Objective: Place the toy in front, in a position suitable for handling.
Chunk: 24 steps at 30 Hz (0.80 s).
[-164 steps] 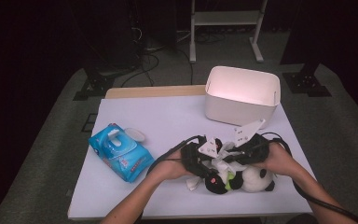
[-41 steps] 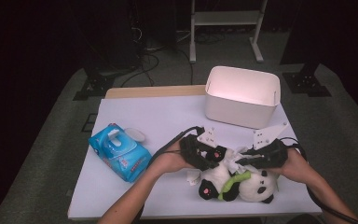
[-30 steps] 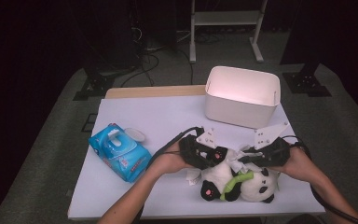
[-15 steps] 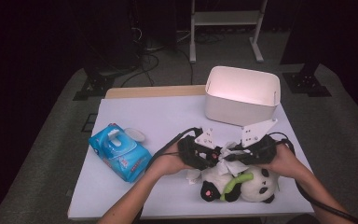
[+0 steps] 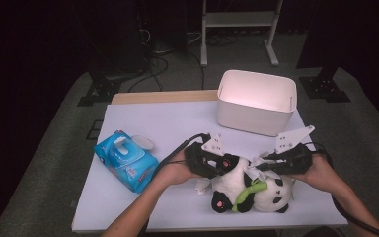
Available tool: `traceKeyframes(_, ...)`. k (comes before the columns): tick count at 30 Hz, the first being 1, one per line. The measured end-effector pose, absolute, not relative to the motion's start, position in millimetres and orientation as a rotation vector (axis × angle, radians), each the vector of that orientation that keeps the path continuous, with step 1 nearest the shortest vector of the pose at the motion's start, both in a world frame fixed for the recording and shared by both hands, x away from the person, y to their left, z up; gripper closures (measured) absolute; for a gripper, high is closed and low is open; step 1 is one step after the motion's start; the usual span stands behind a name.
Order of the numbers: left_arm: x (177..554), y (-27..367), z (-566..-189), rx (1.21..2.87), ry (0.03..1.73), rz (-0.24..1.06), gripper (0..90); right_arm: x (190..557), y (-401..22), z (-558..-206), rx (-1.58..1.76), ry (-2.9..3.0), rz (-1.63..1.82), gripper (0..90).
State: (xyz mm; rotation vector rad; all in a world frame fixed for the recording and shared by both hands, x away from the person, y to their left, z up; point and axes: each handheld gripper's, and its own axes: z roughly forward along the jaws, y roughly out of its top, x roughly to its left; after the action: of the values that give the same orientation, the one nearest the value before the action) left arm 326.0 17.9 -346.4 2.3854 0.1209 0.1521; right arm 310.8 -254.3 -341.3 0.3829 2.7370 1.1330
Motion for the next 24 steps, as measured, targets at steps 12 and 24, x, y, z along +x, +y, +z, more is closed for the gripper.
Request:
traceKeyframes(12,325,10,-345,2.401,0.130,0.173,58.4,304,-200,-310,0.150,2.716,1.265,80.4)
traceKeyframes(24,323,15,-349,2.392,0.145,0.178,58.4,314,-189,-309,0.157,2.746,1.224,80.5)
